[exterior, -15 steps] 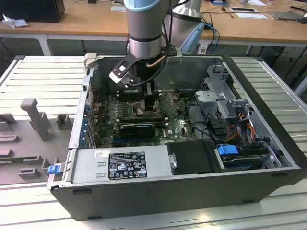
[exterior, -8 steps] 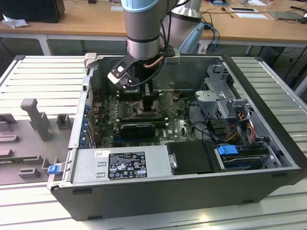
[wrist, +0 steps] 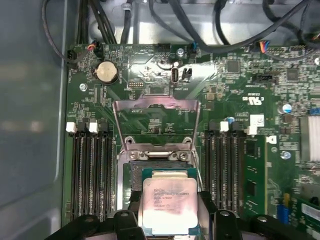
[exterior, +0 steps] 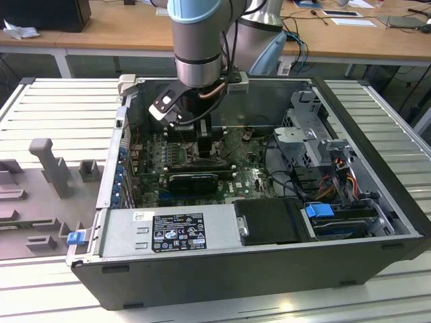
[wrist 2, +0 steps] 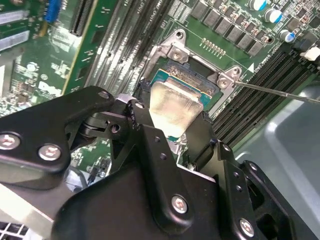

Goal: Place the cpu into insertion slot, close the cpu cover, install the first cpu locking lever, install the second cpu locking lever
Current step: 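Place the cpu into insertion slot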

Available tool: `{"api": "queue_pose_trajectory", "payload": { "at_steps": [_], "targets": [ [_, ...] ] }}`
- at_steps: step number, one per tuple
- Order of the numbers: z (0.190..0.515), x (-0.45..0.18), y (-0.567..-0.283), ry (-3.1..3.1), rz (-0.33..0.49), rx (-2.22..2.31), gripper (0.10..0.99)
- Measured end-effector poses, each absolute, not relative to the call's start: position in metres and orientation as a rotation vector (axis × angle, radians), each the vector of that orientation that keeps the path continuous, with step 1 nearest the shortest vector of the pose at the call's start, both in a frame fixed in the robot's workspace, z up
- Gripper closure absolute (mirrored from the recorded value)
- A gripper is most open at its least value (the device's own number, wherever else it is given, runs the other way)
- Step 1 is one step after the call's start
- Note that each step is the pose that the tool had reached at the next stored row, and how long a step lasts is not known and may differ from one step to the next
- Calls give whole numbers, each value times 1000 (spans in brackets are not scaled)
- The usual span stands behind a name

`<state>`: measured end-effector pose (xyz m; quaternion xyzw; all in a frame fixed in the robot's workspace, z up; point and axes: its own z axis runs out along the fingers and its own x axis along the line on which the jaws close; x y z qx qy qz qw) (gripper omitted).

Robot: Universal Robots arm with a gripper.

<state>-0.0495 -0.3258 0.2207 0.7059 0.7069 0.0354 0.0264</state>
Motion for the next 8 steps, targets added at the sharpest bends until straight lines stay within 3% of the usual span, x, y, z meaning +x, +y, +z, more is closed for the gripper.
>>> {"api": "queue_pose_trajectory", "payload": {
  "at_steps": [8],
  "targets": [
    [211, -50, -321, 2163, 109, 2202, 557]
  ]
}}
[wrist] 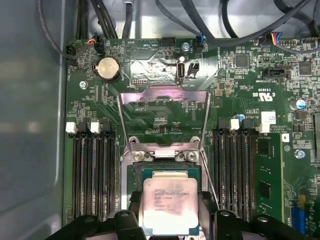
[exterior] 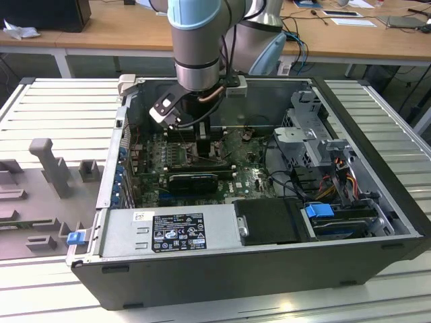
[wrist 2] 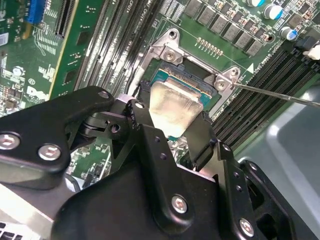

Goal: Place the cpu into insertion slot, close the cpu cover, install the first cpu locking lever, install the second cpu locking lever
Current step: 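Place the cpu into insertion slot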

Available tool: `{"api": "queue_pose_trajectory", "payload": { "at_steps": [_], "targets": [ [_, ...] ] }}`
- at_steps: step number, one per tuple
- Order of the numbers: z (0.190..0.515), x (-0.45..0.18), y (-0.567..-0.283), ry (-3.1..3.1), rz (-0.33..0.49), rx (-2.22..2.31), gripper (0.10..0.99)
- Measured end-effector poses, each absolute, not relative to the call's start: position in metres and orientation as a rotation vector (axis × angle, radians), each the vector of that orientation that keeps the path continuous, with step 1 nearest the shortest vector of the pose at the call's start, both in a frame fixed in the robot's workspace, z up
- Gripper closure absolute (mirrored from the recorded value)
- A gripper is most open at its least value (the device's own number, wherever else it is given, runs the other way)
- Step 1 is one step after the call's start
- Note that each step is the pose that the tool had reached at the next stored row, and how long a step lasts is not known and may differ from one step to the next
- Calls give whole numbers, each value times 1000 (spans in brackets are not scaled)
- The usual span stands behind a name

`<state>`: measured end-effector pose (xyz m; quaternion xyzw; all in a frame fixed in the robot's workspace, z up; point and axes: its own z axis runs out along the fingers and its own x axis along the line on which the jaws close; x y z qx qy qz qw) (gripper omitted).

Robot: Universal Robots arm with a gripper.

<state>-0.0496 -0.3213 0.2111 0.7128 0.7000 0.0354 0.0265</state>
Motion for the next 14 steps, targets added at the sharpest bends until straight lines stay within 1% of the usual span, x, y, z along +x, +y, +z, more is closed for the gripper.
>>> {"api": "queue_pose_trajectory", "payload": {
  "at_steps": [6, 11, 13, 14],
  "targets": [
    [203, -50, -320, 2165, 109, 2200, 557],
    [202, -50, -320, 2165, 108, 2199, 557],
    [202, -50, -320, 2165, 108, 2199, 545],
    [202, -50, -320, 2164, 108, 2199, 482]
  ]
}}
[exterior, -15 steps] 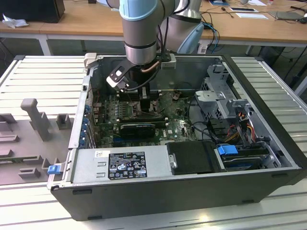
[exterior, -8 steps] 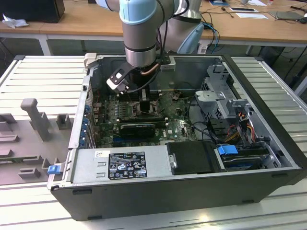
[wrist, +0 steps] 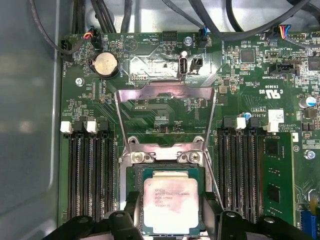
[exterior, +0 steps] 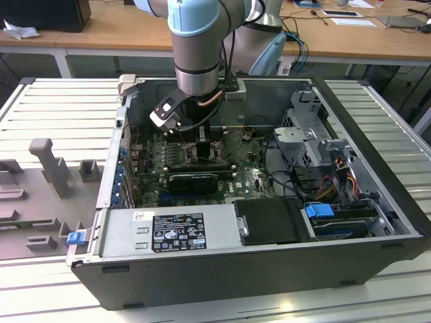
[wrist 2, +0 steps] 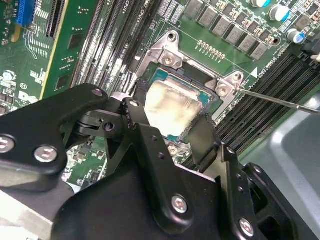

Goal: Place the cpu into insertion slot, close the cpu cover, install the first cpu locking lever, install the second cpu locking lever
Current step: 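Place the cpu into insertion slot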

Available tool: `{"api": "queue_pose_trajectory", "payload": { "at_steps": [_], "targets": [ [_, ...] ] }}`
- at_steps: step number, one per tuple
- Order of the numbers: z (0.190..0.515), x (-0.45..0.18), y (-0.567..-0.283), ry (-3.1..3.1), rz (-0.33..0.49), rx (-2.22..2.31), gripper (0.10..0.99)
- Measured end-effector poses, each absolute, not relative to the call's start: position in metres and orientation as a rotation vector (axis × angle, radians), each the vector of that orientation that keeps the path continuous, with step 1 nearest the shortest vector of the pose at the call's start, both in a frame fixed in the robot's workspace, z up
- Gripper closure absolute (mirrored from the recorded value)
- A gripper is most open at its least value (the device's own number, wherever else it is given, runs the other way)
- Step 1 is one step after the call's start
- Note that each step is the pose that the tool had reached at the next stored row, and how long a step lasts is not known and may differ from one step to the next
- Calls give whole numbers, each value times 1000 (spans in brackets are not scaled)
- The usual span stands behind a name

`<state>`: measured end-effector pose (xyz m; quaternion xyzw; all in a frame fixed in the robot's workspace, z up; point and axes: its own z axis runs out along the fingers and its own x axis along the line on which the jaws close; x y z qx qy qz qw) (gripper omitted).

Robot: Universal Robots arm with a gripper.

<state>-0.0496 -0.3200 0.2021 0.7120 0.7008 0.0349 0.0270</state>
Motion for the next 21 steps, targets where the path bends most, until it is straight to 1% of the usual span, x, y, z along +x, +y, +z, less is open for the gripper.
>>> {"api": "queue_pose_trajectory", "payload": {
  "at_steps": [13, 18, 19, 21],
  "targets": [
    [200, -47, -316, 2172, 114, 2196, 482],
    [212, -47, -316, 2172, 113, 2196, 482],
    [215, -47, -316, 2172, 114, 2196, 498],
    [215, -47, -316, 2172, 114, 2196, 627]
  ]
}}
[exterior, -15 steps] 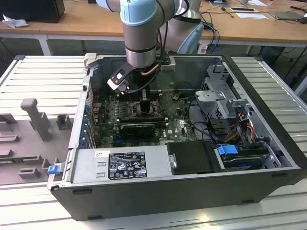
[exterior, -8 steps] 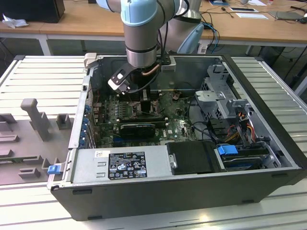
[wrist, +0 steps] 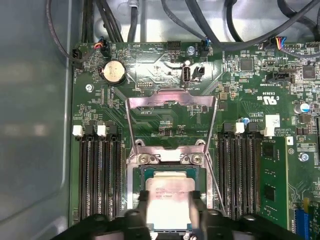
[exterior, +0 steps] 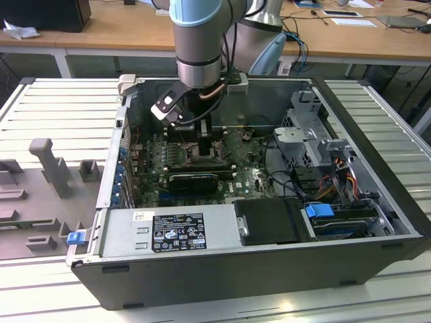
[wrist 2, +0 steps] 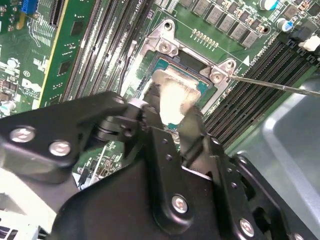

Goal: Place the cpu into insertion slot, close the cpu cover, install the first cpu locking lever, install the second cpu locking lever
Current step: 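Place the cpu into insertion slot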

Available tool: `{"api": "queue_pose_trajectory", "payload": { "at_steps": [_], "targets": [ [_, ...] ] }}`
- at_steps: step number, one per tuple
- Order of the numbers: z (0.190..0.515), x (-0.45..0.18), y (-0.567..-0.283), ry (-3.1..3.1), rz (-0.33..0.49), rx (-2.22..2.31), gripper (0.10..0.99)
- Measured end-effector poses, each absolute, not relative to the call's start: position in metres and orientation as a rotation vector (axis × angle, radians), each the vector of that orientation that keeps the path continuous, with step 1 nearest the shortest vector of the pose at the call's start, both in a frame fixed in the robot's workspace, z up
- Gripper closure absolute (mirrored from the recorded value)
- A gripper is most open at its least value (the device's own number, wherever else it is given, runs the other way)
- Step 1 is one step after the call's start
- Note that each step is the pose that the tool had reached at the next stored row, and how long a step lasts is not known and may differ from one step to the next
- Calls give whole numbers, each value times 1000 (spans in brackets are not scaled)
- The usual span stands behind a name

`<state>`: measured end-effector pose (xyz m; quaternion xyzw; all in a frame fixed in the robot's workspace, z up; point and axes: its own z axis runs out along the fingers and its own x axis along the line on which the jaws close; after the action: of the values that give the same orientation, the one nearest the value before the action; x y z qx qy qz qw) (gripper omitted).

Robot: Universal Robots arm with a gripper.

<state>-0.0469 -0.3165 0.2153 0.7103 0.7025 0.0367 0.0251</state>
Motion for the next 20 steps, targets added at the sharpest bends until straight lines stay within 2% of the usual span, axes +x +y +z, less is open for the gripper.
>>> {"api": "queue_pose_trajectory", "payload": {
  "at_steps": [1, 2, 4, 5, 6, 20],
  "targets": [
    [216, -47, -317, 2172, 114, 2196, 686],
    [216, -47, -317, 2172, 114, 2196, 808],
    [216, -47, -317, 2172, 114, 2196, 929],
    [217, -47, -317, 2173, 113, 2196, 929],
    [217, -47, -317, 2172, 114, 2196, 980],
    [223, -47, -317, 2172, 113, 2196, 980]
  ]
}}
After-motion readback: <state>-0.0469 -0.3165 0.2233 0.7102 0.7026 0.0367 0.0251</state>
